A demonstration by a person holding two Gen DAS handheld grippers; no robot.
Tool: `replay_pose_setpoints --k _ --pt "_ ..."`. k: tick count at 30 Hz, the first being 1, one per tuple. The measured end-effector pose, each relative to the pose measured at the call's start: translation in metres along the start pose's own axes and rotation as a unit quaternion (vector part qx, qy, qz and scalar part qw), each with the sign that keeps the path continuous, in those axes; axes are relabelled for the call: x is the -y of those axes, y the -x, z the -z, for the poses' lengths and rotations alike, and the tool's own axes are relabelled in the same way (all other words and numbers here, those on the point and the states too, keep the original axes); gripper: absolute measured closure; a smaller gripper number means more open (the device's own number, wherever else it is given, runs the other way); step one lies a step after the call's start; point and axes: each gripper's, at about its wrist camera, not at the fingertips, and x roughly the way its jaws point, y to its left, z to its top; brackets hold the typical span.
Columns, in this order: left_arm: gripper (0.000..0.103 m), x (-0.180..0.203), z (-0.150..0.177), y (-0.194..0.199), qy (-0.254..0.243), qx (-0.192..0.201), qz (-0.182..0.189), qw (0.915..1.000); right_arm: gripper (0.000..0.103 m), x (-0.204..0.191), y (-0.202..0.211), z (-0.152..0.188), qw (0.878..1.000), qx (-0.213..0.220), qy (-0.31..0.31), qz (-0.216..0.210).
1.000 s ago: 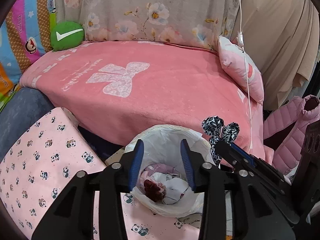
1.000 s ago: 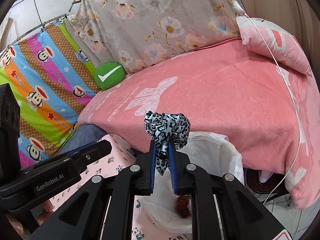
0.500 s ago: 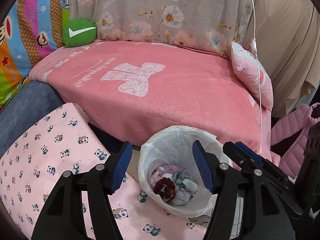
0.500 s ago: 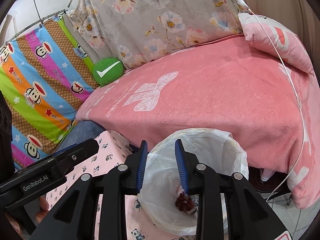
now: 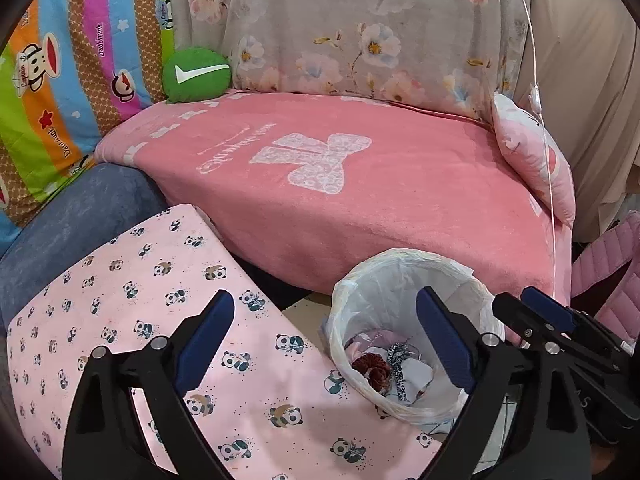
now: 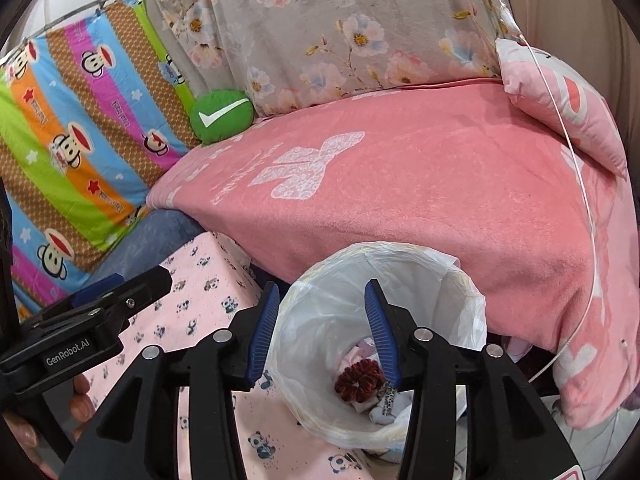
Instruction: Collect trash
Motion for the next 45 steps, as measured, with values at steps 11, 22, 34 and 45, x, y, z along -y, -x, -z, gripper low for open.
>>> replay_pose_setpoints --k 11,22,34,45 --pt "0.009 -0.008 0.018 0.005 0.001 -0.004 -0.023 0.9997 0.039 -0.016 0.01 0.018 0.998 -0.005 0.037 0.052" --pt "0.009 -0.013 0.034 0.005 0.005 -0.017 -0.032 0.9993 0.015 -0.01 0.009 0.027 0.996 -0.013 0.055 0.067" --pt "0.008 -0.009 0.045 0.005 0.005 -0.017 -0.048 0.9987 0.004 -0.018 0.009 0.042 0.992 -0.018 0.08 0.099" --pt "0.008 0.001 0.052 0.006 -0.003 -0.015 -0.057 0.9982 0.004 -0.014 0.013 0.05 0.988 -0.017 0.092 0.121"
